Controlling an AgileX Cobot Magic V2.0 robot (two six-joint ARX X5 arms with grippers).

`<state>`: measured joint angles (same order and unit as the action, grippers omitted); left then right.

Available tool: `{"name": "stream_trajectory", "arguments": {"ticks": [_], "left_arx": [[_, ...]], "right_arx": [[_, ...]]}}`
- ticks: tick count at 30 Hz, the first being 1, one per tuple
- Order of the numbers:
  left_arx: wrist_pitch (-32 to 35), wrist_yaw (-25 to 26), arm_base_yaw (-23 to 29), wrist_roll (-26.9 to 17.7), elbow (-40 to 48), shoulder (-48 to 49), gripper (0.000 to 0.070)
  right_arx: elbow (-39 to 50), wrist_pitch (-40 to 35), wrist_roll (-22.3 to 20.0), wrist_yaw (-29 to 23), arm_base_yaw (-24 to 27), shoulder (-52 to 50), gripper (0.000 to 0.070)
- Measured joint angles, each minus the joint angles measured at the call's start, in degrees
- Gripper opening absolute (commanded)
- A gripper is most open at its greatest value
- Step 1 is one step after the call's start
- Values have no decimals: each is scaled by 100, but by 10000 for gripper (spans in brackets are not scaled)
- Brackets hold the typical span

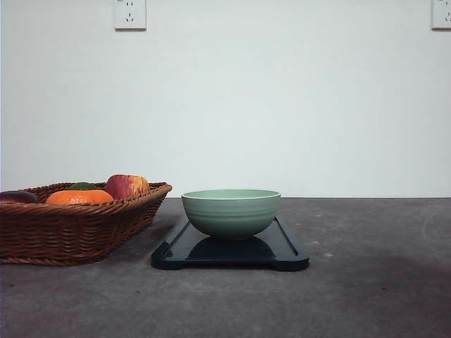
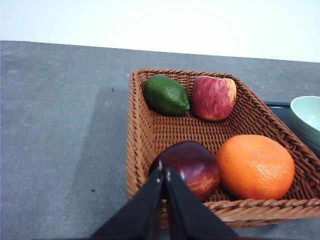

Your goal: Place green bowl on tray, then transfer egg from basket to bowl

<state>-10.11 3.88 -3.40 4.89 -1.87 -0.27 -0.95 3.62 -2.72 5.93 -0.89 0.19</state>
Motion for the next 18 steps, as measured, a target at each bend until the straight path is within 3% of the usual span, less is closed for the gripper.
{"name": "stream_trajectory", "arguments": {"ticks": [18], "left_arx": [[-1,0,0,0,0,0,0]], "right_arx": [[0,0,0,0,0,0,17]]}}
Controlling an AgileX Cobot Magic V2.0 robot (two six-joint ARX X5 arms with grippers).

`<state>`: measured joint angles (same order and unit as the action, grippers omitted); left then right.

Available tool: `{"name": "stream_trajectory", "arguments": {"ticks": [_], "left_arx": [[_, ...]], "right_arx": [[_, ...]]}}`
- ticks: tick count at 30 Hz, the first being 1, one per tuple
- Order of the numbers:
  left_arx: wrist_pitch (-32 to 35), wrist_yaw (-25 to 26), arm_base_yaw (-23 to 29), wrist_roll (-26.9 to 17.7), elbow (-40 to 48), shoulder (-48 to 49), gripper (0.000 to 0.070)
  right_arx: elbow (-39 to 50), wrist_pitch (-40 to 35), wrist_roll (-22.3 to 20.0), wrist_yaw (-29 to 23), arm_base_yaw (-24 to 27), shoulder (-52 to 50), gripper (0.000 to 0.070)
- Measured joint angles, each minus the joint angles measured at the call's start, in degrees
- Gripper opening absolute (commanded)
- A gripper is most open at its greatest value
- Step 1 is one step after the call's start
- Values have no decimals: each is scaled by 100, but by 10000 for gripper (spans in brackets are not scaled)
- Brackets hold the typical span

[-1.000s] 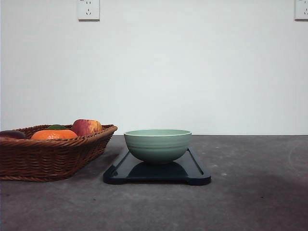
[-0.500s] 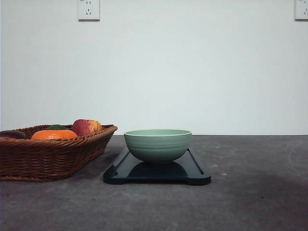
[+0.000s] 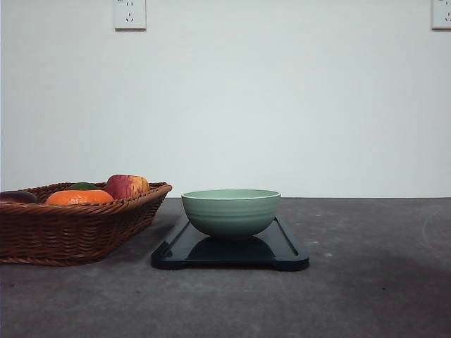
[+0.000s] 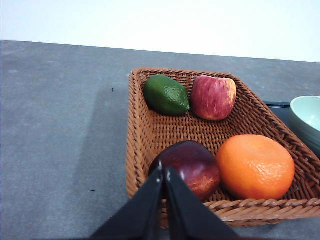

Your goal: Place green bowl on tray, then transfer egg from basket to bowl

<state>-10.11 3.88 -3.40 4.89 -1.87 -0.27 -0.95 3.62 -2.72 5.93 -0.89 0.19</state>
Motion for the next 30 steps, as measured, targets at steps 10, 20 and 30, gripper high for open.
{"name": "stream_trajectory", "arguments": {"ticks": [10,20,30], "left_arx": [[-1,0,0,0,0,0,0],[1,0,0,0,0,0,0],[0,0,0,0,0,0,0]], "right_arx": [[0,0,0,0,0,0,16],[0,0,0,0,0,0,17],[0,0,0,0,0,0,16]]}}
